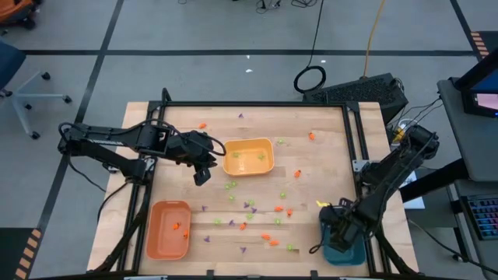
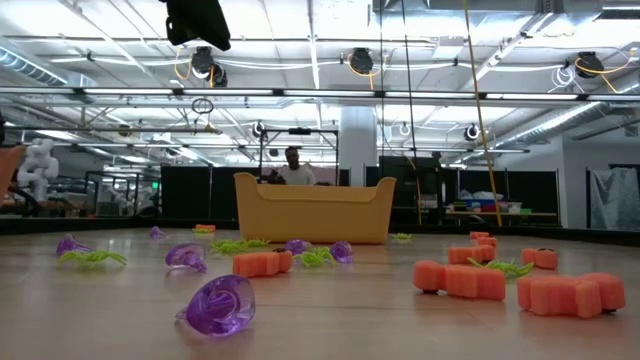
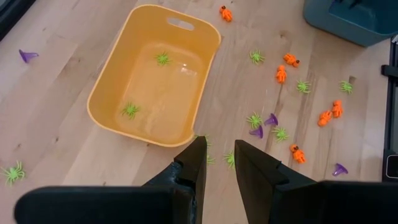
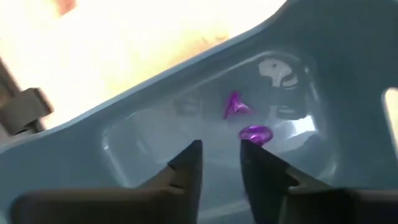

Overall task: Sort Halloween decoration
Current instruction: Put the green spider toy into the yellow bin

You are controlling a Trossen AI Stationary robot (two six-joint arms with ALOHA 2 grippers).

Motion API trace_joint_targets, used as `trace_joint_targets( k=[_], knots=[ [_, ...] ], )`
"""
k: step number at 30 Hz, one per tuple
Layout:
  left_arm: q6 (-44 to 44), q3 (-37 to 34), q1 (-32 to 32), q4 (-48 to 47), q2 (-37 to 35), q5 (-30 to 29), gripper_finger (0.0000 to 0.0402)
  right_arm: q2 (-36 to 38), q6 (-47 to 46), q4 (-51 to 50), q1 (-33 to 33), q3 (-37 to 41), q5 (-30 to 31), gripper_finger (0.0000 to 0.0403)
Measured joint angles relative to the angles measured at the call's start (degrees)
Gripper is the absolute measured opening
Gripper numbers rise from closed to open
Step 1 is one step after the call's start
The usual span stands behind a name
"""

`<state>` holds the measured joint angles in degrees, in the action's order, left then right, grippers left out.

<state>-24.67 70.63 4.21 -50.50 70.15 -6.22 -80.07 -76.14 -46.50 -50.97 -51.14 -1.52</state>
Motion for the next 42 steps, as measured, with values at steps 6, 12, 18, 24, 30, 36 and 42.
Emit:
trace_joint_targets(
  k=[6, 12, 18, 24, 30, 36, 42],
  knots=[
    [0.0, 0.0, 0.0, 0.0, 0.0, 0.0, 0.0081, 1.0, -2.8, -7.4, -1.8, -6.7, 2.0, 0.0167],
    [0.0, 0.0, 0.0, 0.0, 0.0, 0.0, 0.0081, 4.1, -6.3, -20.7, -1.2, -17.5, 7.9, 0.0187],
    [-0.1, 0.0, 0.0, 0.0, 0.0, -1.0, 0.0081, 6.4, -7.2, -28.4, 2.2, -26.8, 17.3, 0.0187],
    [-0.5, 0.0, 0.0, 0.0, 0.0, -1.6, 0.0081, 8.3, -5.3, -32.8, 9.5, -28.8, 20.5, 0.0184],
    [-2.1, 0.0, 0.0, 0.0, 0.0, -6.9, 0.0081, 9.4, 6.3, -31.4, 17.0, -28.8, 21.1, 0.0171],
    [-8.5, 0.0, 0.0, 0.2, 0.0, -9.9, 0.0081, 9.8, 16.0, -27.4, 21.3, -28.8, 21.1, 0.0169],
    [-23.0, 0.0, 0.5, 0.0, 0.0, -9.9, 0.0081, 9.8, 26.1, -24.7, 24.8, -28.8, 22.3, 0.0169]
  ],
)
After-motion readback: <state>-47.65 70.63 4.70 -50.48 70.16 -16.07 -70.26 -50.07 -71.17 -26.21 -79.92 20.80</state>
